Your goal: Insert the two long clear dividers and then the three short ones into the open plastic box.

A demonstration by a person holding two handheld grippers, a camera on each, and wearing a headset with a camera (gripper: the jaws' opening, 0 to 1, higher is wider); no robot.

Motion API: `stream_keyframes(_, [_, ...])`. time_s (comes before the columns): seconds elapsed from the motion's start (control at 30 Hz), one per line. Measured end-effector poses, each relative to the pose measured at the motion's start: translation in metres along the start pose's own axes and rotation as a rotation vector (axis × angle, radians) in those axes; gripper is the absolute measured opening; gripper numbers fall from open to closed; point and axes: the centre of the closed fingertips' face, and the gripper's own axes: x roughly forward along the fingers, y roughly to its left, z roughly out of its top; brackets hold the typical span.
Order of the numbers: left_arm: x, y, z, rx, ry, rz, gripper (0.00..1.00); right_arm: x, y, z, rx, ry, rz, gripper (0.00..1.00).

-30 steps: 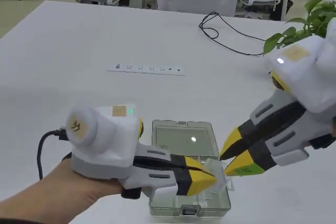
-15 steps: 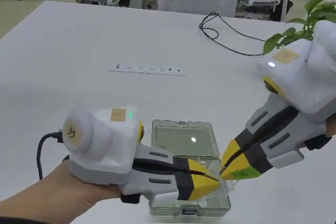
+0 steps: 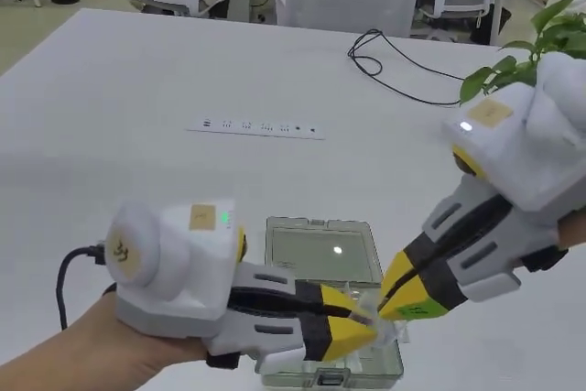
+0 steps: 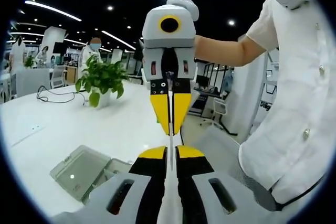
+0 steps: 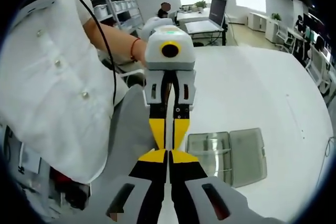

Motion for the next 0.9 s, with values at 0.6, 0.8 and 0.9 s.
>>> stream_keyframes(0.6, [-0.03,0.041,-0.029,0.009,0.075,0.163,0.63,0.002,-0.032,-0.006,0.015,-0.003,-0.115,0.03])
stream_keyframes(0.8, [-0.042,0.053,-0.042,0.033,0.123,0.206,0.77,0.011,-0.045,-0.013,0.018,0.013,-0.141,0.03])
stream_keyframes(0.9, [-0.047,0.059,-0.049,0.031,0.142,0.221,0.83,0.016,-0.053,-0.017,0.02,0.022,-0.151,0.03])
